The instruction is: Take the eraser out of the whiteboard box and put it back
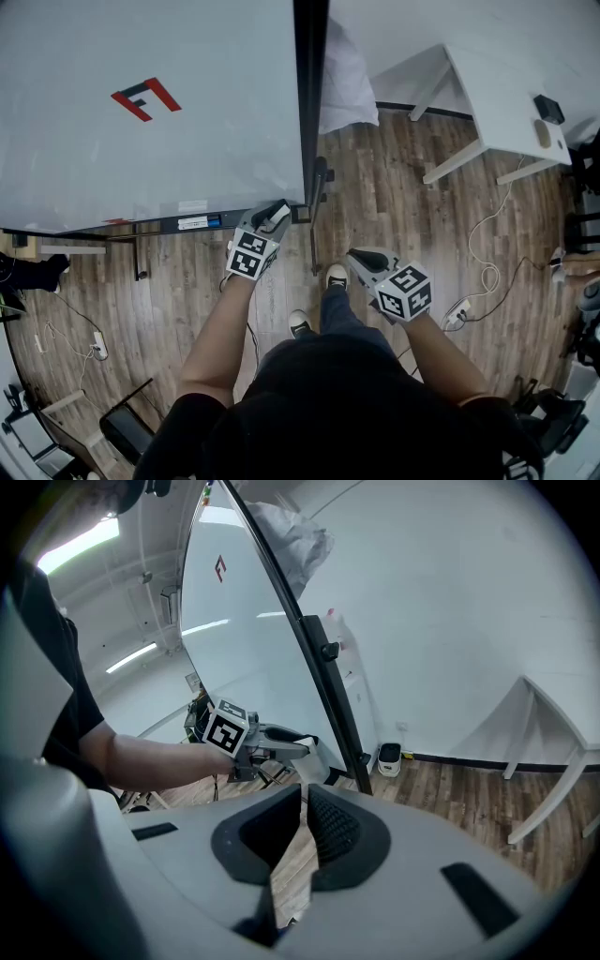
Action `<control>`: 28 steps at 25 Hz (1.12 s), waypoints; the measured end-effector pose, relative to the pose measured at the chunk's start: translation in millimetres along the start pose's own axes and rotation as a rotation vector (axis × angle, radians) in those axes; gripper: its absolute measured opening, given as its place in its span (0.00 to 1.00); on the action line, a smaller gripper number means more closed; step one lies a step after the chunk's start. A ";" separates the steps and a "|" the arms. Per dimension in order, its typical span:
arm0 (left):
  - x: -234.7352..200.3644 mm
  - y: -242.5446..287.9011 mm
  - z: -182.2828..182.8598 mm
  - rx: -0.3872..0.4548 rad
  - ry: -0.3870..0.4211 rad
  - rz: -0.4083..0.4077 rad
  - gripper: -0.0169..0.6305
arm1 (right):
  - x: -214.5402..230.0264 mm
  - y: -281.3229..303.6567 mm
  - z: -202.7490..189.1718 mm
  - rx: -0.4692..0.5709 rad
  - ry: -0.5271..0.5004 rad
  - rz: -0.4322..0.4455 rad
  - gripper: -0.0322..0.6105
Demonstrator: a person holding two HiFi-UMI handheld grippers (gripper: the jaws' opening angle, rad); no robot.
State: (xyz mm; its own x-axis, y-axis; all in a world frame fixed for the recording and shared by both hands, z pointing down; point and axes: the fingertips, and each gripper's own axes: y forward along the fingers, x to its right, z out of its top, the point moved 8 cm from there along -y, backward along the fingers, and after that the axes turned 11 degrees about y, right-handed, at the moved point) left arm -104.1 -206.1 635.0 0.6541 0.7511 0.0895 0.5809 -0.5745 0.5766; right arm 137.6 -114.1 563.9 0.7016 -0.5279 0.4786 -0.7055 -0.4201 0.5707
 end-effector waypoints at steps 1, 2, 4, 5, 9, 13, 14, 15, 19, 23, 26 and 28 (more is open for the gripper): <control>0.3 0.1 0.3 -0.003 0.001 0.001 0.27 | -0.2 -0.5 -0.6 -0.001 0.000 0.001 0.08; 0.4 0.3 0.7 -0.008 0.001 0.002 0.27 | -0.6 -0.8 -1.0 -0.001 0.000 0.002 0.08; 0.7 0.4 1.7 -0.015 -0.003 0.005 0.27 | -1.8 -0.2 -1.7 -0.002 -0.002 0.006 0.08; 0.8 0.4 2.0 -0.016 -0.005 0.009 0.26 | -2.7 0.5 -2.2 -0.003 -0.004 0.008 0.08; 1.8 -2.0 3.4 -0.008 0.011 0.039 0.26 | -6.2 0.8 -3.9 -0.008 -0.009 0.017 0.08; 1.1 -5.6 6.3 0.008 -0.003 0.048 0.26 | -5.2 -2.2 -4.0 -0.006 -0.011 0.015 0.08; 0.8 -7.0 7.6 0.013 -0.012 0.048 0.26 | -5.0 -2.9 -3.9 -0.006 -0.012 0.015 0.08; 0.5 -8.5 9.1 0.018 -0.019 0.049 0.26 | -5.1 -3.3 -3.7 -0.006 -0.013 0.015 0.08; -0.8 -16.9 17.8 0.049 -0.038 0.058 0.26 | -7.7 -3.1 -2.4 -0.004 -0.020 0.019 0.08; -3.0 -26.2 23.3 0.080 -0.059 0.067 0.26 | -12.8 -2.3 -0.2 -0.001 -0.030 0.028 0.08; -5.1 -34.9 25.4 0.102 -0.085 0.073 0.26 | -17.2 -1.6 -0.8 -0.005 -0.035 0.035 0.08; -5.5 -40.9 28.4 0.116 -0.091 0.075 0.26 | -20.0 -2.1 -1.1 -0.006 -0.039 0.037 0.08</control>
State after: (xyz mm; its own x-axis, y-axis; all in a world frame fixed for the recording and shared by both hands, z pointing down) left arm -117.8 -195.9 587.8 0.7362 0.6748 0.0517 0.5770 -0.6657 0.4731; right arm 125.1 -101.8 553.8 0.6703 -0.5712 0.4736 -0.7304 -0.3950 0.5573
